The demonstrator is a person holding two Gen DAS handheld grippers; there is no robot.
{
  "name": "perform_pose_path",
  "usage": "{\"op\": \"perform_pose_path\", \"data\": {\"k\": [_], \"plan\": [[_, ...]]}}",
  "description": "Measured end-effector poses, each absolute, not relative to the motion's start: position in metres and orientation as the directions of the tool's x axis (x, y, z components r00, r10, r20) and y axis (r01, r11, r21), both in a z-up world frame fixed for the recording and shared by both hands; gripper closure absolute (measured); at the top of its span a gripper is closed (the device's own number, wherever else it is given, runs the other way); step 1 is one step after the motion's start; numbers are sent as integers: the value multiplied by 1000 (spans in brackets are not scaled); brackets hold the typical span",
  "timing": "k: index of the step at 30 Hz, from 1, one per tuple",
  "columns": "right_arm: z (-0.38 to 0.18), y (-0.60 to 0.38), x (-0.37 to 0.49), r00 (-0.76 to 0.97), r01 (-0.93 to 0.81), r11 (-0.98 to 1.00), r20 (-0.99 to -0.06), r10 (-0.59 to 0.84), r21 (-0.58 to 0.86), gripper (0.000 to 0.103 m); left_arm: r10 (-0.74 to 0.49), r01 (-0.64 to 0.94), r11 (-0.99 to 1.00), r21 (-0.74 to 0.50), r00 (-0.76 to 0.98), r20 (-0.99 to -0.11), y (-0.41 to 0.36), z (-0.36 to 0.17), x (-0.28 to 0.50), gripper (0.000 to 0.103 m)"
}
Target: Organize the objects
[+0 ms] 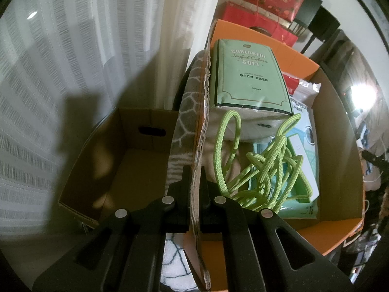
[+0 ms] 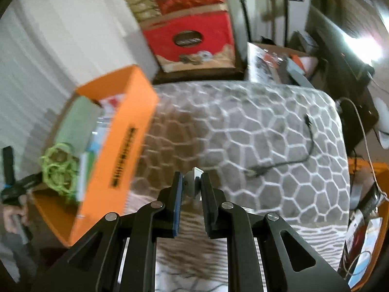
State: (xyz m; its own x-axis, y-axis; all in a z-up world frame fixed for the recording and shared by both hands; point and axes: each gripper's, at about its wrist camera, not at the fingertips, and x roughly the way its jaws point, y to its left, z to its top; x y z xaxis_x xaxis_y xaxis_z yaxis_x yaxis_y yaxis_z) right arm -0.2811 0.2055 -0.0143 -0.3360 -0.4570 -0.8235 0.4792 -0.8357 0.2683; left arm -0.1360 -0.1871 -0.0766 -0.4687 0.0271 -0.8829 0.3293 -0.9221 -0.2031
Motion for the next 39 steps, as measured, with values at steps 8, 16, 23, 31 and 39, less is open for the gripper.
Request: {"op": "perform_pose_path", "data": {"k": [8,16,23,31,39], "plan": [[14,154,-257,-271,582,-749,-793,-545,316,89,26,329,-923,-201,-468,-883,-187,-77,-136,99],[19,104,-245,-225,645,-695,-791,-570,317,89,26,330,-922,-201,-468,-883,-187,-77,-136,99],[4,63,-244,-140,663,-652,-794,-592,369,89,25,330,-922,-202,-468,-883,-187,-76,-136,99],[-24,27,-248,-80,655,-649,-818,-569,387,89,26,332,-921,-203,-469,-883,-187,-76,-135,99],[-49,7,-252,-40,634,-659,-834,-551,405,89,31,333,-919,-209,-470,-882,-186,-76,-135,99]]}}
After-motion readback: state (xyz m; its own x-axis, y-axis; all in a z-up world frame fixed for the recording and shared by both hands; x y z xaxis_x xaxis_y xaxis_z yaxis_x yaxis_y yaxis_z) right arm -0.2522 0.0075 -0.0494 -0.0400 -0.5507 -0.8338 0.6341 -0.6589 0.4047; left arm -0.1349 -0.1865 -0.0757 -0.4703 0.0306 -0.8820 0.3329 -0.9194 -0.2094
